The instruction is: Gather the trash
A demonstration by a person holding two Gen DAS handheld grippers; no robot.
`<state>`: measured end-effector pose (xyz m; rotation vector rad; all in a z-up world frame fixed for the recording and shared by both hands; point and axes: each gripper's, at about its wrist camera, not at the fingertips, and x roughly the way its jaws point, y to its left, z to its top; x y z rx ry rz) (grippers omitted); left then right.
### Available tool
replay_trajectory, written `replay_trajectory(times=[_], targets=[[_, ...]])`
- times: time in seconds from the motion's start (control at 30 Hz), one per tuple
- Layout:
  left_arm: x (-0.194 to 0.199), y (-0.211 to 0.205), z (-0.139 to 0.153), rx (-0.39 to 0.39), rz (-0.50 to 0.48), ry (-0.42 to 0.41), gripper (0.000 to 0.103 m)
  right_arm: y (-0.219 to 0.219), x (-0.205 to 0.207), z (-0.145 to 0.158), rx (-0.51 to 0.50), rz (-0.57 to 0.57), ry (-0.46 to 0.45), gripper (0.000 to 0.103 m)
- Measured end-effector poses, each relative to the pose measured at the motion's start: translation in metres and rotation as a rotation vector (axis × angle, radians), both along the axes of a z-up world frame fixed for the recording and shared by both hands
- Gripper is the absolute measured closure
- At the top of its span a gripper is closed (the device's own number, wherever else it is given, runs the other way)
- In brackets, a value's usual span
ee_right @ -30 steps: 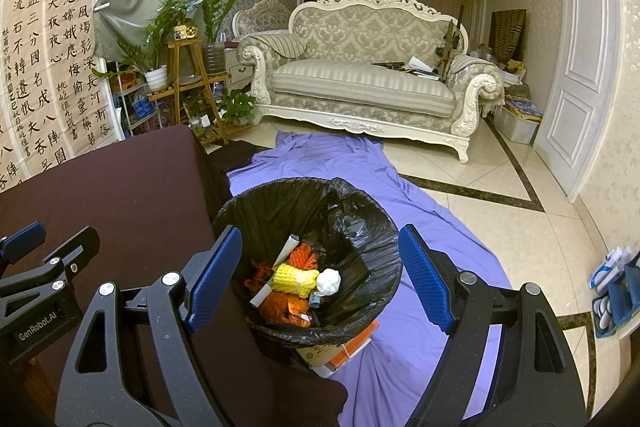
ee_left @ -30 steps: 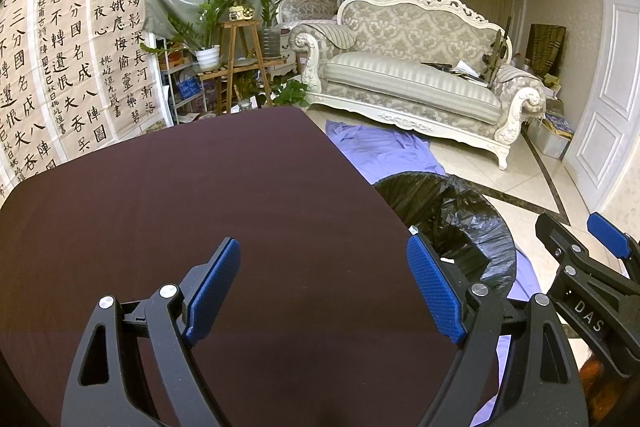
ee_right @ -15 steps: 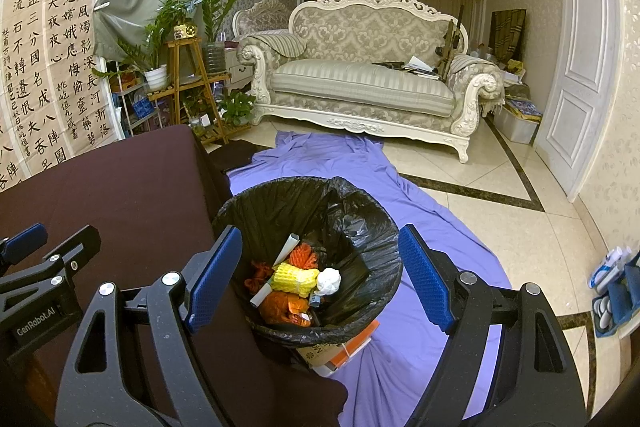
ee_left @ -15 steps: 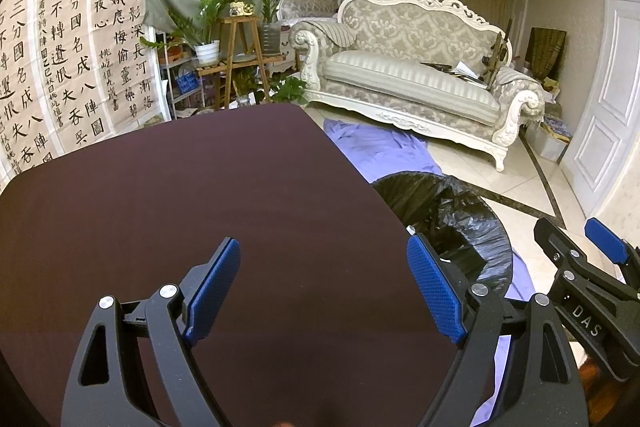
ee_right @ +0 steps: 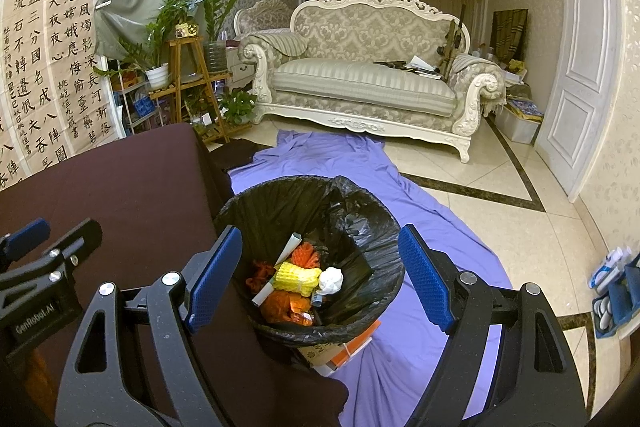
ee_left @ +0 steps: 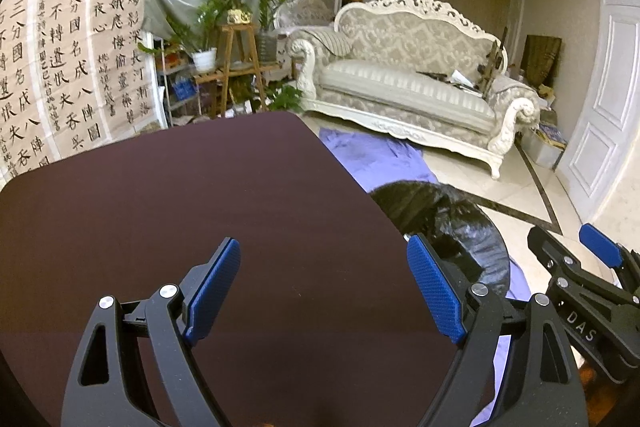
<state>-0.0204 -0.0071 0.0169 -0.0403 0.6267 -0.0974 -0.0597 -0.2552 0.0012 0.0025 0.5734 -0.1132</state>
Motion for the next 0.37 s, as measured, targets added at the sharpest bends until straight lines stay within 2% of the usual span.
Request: replay_trajectory(times=[0.2,0.37], targets=[[0.004,0.016,0.000,0.033,0.072,0.001,0.020,0.018,0.006,0.000,-0.006,0.043,0.003,0.024],[0.013,0.050,-0.007,0.059,0.140,0.036,0.020,0.055,0.019,-0.001,-0.017,0.130,0.019,0.024]])
